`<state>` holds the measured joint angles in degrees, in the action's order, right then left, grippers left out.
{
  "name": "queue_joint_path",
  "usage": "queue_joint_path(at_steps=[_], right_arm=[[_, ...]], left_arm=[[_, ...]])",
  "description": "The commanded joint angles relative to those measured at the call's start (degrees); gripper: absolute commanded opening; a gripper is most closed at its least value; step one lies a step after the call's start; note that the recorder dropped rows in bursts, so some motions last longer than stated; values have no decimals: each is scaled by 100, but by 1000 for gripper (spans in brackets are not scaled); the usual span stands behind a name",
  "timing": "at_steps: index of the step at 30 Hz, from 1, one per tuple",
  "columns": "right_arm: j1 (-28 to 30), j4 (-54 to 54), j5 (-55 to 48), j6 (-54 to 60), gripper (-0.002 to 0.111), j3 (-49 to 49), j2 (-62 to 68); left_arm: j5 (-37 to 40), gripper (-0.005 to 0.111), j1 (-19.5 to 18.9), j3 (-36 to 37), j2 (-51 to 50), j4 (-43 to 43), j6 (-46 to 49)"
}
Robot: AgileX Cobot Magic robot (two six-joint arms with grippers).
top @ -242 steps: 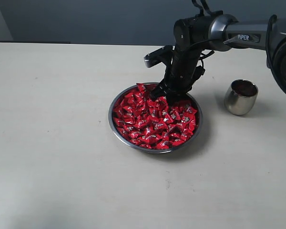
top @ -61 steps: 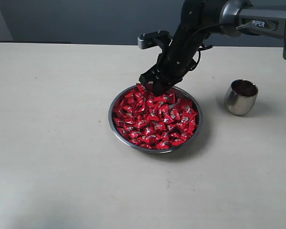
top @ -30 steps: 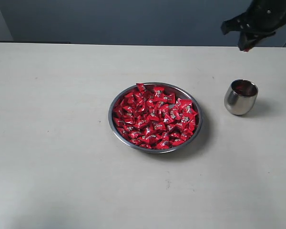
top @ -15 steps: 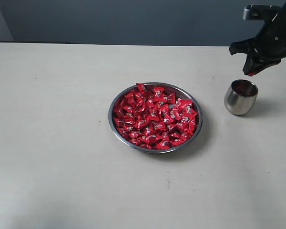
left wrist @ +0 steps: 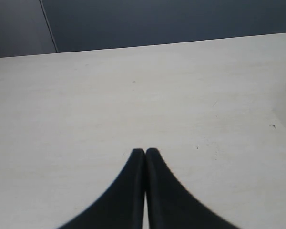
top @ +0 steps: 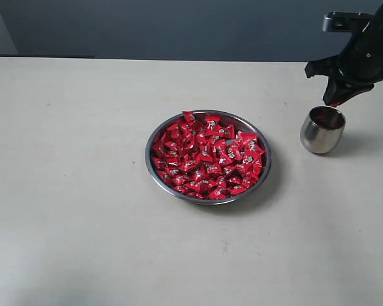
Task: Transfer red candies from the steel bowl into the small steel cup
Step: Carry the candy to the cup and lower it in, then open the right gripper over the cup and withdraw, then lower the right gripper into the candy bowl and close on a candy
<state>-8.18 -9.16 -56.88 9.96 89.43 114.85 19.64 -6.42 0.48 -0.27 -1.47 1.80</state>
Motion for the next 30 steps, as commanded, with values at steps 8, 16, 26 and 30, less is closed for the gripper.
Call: queue_joint_path(at_steps=[8,16,26,30], right_arm=[[11,7,-30,52,38,-14,-34],[11,-639,2,151,38,-14,-34],[-1272,-2397,188,1897,38,-14,-34],[-2216,-1142,541,958,38,-14,-34]], left_arm=[[-50,0,24,-48,27,-8,-11],[-50,0,24,-48,27,-8,-11],[-50,0,24,-48,27,-8,-11],[-50,0,24,-48,27,-8,-11]])
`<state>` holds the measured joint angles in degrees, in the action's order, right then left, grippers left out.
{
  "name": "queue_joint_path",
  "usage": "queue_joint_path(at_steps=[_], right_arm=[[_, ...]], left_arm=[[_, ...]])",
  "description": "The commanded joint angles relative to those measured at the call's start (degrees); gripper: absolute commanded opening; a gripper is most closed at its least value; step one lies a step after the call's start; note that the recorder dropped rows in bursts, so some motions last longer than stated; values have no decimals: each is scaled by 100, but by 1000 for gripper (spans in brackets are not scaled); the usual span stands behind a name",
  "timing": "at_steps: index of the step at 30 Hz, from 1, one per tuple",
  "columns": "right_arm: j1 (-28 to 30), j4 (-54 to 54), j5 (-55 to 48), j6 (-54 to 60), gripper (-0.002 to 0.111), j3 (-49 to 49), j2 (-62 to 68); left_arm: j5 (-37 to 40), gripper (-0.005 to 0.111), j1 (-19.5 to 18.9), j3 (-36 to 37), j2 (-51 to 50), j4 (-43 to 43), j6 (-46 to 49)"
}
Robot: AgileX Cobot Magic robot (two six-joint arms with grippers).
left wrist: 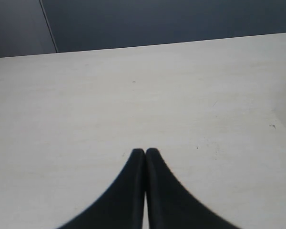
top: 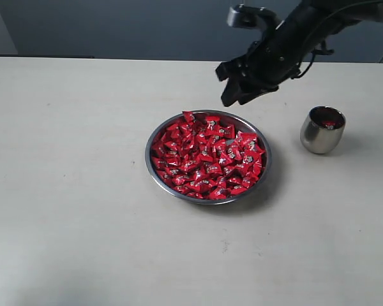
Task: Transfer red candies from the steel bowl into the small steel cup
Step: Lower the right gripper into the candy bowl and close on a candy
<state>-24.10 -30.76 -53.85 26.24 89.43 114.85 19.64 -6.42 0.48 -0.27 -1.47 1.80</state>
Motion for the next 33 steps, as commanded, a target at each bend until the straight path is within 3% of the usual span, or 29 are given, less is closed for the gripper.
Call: queue_joint_path(at_steps=[1,5,10,18,24,33], right_arm=[[-720,1186,237,-785,38,-14,-34],[-1137,2289,94,-1767,38,127,204],[-1245,1740,-51,-1726,38,332,610],[-1707,2185,111,-1722,38,548,974],[-1719,2762,-225,-2040,38,863,1196],[-1719,2694,-306,-2049,38,916,1341]], left_arm=[[-50,0,24,-48,27,-8,-11],[-50,0,24,-48,27,-8,-11],[-50,0,24,-48,27,-8,-11],[-50,0,24,-48,27,-8,-11],[-50,0,24,-48,27,-8,-11],[-50,0,24,-48,27,-8,-11]])
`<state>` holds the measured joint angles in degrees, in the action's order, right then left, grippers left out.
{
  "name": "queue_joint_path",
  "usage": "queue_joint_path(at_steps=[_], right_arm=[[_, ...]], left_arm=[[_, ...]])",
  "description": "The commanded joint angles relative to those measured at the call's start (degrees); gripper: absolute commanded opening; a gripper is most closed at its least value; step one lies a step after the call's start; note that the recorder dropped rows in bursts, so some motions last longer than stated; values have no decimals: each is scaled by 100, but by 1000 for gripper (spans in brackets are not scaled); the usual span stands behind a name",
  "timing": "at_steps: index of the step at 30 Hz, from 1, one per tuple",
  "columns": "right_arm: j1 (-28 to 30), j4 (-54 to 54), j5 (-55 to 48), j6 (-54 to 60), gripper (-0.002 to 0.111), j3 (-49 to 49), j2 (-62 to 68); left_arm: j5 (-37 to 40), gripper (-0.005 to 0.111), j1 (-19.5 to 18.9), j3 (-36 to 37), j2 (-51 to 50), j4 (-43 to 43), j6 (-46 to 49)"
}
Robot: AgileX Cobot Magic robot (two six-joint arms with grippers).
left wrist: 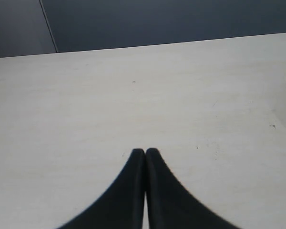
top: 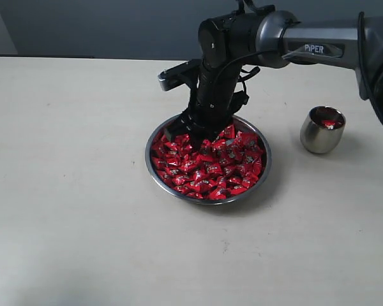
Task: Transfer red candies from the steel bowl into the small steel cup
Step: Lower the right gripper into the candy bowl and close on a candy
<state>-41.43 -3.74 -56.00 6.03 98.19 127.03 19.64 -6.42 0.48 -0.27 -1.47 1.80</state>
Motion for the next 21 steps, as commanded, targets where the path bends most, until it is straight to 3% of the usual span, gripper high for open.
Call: queue_joint_path(at_steps=[1,21], right_arm=[[14,-39,-101,-28,38,39,155],[14,244,-349,-330,38,39,250]], left_arm=[[-50,0,24,-48,27,-8,-11],[-50,0,24,-48,27,-8,-11]])
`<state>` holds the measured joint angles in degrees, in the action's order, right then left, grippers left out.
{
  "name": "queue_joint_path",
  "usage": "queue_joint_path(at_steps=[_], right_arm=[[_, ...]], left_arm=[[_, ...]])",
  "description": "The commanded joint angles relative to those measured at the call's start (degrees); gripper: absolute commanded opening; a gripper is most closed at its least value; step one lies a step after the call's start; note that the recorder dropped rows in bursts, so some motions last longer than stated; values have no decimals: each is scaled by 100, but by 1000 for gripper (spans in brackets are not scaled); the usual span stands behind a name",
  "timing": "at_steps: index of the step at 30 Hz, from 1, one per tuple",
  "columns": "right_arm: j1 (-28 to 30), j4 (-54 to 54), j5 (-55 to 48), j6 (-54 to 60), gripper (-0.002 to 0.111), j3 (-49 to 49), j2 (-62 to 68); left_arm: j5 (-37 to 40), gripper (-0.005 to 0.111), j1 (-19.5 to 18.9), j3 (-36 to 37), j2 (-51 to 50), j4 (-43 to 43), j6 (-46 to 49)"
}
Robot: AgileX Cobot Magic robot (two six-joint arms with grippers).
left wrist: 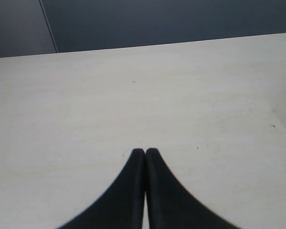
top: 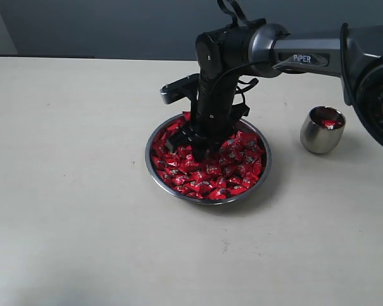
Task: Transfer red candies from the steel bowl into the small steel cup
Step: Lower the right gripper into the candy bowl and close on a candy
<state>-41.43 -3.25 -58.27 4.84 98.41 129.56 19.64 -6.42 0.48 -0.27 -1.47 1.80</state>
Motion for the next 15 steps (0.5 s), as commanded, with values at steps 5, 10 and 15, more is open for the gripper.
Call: queue_joint_path(at_steps=[5,10,15], right_arm=[[14,325,-138,-825,38,18,-4],[14,158,-108,-898,38,18,-4],[14,148,-95,-1361,38,18,-4]], left_arm=[[-50,0,24,-48,27,-8,-11],[-50,0,24,-48,27,-8,-11],[-50,0,24,-48,27,-8,-11]])
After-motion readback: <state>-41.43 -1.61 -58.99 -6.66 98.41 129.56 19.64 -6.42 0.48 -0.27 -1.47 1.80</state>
